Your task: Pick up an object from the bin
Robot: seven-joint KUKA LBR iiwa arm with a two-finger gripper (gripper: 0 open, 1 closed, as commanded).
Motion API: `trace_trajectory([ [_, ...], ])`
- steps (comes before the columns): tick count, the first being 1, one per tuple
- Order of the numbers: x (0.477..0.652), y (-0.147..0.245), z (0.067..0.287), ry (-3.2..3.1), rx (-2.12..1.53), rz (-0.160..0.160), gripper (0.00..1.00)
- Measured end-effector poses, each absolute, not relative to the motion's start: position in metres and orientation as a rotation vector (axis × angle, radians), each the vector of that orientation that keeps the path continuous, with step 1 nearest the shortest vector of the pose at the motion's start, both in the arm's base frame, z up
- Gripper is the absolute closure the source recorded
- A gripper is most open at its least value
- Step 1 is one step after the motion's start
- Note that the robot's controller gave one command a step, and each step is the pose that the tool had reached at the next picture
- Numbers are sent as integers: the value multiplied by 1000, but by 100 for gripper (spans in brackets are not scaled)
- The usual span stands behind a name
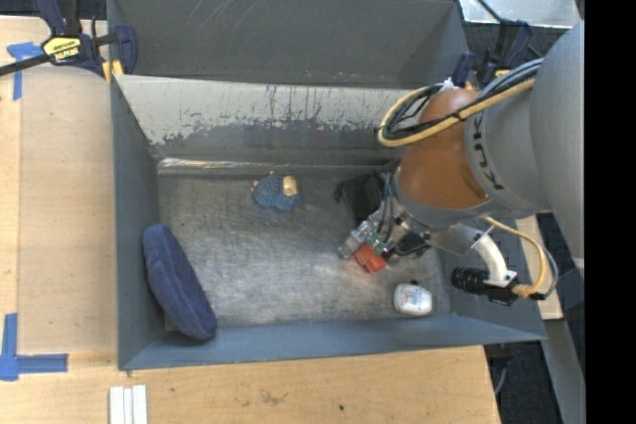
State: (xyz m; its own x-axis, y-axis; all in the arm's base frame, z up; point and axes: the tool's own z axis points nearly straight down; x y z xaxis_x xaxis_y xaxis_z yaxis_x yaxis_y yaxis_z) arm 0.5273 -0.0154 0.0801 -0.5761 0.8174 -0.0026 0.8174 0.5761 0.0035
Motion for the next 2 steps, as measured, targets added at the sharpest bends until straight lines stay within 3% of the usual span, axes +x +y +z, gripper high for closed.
trace_trajectory([
  [1,525,-13,78,2795,1445,3,0],
  [2,529,-17,81,2777,1442,3,100],
])
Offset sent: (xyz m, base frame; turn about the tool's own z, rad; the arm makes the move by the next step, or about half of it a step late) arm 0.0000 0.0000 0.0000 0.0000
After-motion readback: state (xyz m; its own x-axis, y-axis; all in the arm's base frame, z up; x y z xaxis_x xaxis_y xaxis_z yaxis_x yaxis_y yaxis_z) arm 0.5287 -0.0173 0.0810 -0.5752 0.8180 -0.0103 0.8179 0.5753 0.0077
